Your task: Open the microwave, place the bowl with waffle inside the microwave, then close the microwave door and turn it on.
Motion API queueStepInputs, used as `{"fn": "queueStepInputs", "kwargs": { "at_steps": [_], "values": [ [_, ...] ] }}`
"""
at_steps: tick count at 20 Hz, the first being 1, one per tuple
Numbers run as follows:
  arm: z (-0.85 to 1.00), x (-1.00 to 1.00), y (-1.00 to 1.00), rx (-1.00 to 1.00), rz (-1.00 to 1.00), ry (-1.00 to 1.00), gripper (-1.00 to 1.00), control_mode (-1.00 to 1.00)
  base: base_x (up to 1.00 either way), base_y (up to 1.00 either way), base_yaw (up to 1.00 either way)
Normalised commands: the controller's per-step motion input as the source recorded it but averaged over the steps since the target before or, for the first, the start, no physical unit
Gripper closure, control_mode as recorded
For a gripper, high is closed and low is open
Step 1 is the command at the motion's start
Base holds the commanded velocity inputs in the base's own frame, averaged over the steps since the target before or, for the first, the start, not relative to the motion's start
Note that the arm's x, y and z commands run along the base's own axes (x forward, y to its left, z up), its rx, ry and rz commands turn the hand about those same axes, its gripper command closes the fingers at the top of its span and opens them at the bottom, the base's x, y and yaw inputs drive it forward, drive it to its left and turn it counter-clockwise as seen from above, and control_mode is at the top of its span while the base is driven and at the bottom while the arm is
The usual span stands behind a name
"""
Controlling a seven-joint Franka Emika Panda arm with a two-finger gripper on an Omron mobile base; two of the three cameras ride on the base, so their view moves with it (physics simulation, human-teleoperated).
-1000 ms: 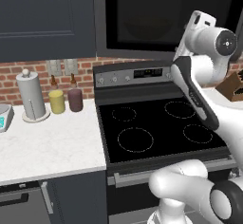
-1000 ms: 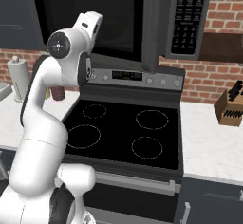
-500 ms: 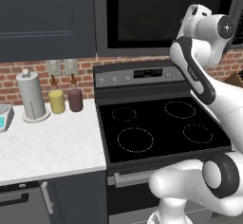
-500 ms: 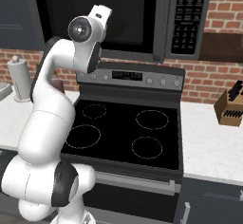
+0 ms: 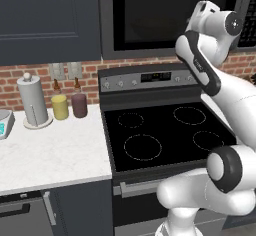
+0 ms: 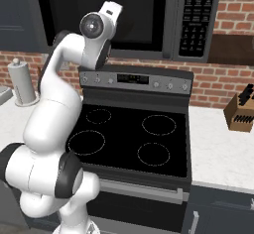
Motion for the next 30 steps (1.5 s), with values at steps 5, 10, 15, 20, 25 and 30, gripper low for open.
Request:
{"fn": "queueStepInputs", "kwargs": {
  "at_steps": [5,10,15,20,25,30],
  "values": [
    [-0.22,0.44,0.0,0.01,0.0,0.0,-1.0,-1.0,0.0,0.0,0.0],
    [-0.28,0.21,-0.1,0.0,0.0,0.0,-1.0,-1.0,0.0,0.0,0.0],
    [0.0,-0.91,-0.47,0.0,0.0,-0.12,-1.0,-1.0,0.0,0.0,0.0],
    [0.0,-1.0,-0.61,0.02,0.0,-0.09,-1.0,-1.0,0.0,0.0,0.0],
    [0.0,-0.62,-0.83,0.02,0.0,0.0,-1.0,-1.0,0.0,0.0,0.0],
    [-0.12,-0.19,-0.99,0.0,0.0,0.03,-1.0,-1.0,0.0,0.0,0.0]
  ]
}}
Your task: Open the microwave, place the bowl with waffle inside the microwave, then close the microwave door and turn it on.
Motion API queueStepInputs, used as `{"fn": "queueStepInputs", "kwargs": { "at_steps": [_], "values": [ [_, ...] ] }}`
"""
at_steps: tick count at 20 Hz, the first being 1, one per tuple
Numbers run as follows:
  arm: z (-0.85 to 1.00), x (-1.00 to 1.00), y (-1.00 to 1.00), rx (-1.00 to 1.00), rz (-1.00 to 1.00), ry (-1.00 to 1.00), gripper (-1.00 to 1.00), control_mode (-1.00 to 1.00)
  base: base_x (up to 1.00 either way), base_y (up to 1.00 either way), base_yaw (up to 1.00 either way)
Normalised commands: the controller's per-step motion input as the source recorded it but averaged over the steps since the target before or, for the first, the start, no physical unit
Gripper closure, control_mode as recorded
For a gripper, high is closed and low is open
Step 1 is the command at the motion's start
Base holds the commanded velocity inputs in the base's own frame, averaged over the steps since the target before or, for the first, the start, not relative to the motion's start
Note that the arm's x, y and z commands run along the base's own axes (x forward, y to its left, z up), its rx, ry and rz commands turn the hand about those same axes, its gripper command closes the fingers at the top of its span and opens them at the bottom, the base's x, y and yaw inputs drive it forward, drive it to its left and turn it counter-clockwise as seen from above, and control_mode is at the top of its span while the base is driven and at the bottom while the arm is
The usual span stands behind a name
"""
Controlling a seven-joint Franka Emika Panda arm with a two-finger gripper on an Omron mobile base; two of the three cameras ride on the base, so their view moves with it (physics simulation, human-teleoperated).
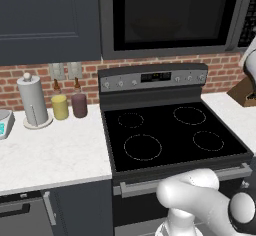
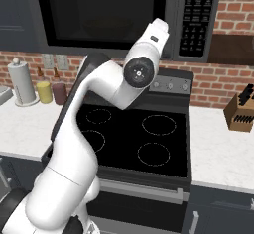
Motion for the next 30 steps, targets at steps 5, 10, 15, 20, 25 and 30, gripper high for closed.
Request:
{"fn": "queueStepInputs", "kwargs": {
  "at_steps": [5,10,15,20,25,30],
  "values": [
    [-0.24,-0.02,-0.91,0.0,0.0,0.06,-1.0,-1.0,0.0,0.0,0.0],
    [-0.45,0.0,-0.38,0.0,0.03,0.08,-1.0,-1.0,0.0,0.0,0.0],
    [-0.29,0.01,-0.02,0.0,0.15,0.01,-1.0,-1.0,0.0,0.0,0.0],
    [-0.08,0.09,0.0,0.0,0.15,0.0,-1.0,-1.0,0.0,0.0,0.0],
    [0.0,0.14,0.1,0.0,0.09,0.0,-1.0,-1.0,0.0,0.0,0.0],
    [0.0,0.12,0.16,0.0,0.04,0.01,-1.0,-1.0,0.0,0.0,0.0]
  ]
}}
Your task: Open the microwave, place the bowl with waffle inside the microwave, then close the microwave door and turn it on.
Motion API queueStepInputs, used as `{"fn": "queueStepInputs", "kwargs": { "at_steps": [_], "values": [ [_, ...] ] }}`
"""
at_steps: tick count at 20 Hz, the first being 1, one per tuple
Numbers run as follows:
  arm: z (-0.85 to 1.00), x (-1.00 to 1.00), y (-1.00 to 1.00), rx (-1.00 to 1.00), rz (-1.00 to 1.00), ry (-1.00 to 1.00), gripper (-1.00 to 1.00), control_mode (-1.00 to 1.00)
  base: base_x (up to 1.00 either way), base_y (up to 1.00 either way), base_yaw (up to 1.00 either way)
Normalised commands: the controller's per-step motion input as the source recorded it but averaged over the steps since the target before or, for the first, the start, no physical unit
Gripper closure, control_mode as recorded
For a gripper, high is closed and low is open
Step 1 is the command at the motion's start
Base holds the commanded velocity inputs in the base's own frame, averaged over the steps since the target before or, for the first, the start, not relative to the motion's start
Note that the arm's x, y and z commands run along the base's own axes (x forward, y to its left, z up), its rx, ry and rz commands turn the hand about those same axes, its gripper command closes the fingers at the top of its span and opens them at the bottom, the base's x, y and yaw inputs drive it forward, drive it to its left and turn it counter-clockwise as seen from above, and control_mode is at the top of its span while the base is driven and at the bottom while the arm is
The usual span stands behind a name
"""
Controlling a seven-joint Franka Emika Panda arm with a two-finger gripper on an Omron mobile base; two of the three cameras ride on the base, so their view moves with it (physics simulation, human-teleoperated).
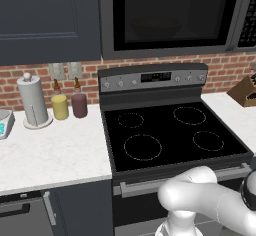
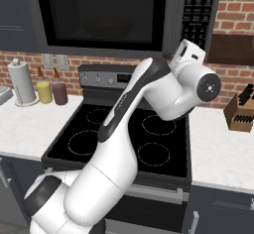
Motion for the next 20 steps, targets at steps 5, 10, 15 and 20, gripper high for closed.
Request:
{"fn": "queueStepInputs", "kwargs": {
  "at_steps": [5,10,15,20],
  "values": [
    [0.0,0.14,0.1,0.0,0.01,0.04,-1.0,-1.0,0.0,0.0,0.0],
    [-0.01,0.13,0.04,0.0,0.0,0.02,-1.0,-1.0,0.0,0.0,0.0],
    [0.0,0.08,0.0,0.0,0.0,0.01,-1.0,-1.0,0.0,0.0,0.0],
    [-0.03,0.02,0.0,0.0,0.0,0.0,-1.0,-1.0,0.0,0.0,0.0]
  ]
}}
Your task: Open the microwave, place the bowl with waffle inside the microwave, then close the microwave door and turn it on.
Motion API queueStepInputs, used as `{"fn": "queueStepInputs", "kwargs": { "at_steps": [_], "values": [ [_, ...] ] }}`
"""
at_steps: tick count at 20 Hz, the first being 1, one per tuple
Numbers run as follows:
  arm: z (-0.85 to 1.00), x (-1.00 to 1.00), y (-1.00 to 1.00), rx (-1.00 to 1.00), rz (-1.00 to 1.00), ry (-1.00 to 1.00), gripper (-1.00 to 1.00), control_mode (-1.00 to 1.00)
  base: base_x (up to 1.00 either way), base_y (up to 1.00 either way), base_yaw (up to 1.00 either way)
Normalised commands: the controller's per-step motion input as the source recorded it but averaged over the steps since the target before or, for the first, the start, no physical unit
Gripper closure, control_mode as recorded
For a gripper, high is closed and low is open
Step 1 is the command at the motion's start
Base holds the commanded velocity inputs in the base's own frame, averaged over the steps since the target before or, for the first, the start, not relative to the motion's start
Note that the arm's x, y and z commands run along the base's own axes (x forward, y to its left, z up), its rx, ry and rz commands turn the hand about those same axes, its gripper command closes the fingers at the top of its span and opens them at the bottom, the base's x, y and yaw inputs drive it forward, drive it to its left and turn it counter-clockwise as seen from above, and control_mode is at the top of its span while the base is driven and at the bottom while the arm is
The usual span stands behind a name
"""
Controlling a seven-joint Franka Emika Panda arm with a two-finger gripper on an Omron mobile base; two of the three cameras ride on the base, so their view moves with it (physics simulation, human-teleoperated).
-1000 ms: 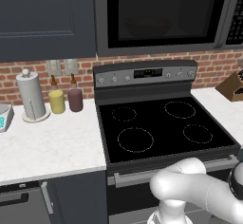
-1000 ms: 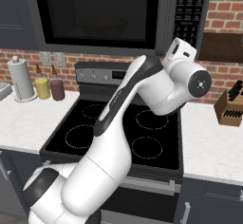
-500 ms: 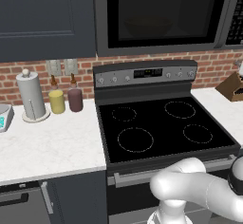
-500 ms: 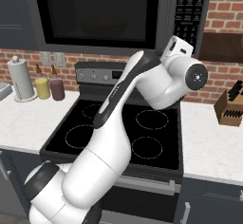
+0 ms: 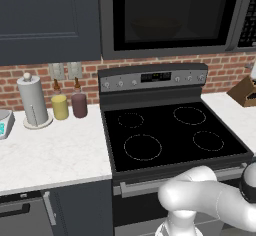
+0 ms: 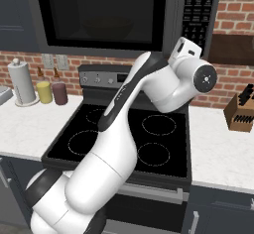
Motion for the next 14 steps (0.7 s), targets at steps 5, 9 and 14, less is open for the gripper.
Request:
{"fn": "queueStepInputs", "kwargs": {
  "at_steps": [5,9,14],
  "values": [
    [-0.02,0.01,0.0,0.0,0.0,0.0,-1.0,-1.0,0.0,0.0,0.0],
    [0.0,0.04,0.0,0.0,0.0,0.0,-1.0,-1.0,0.0,0.0,0.0],
    [0.0,0.08,0.0,0.0,0.0,0.0,-1.0,-1.0,0.0,0.0,0.0]
  ]
}}
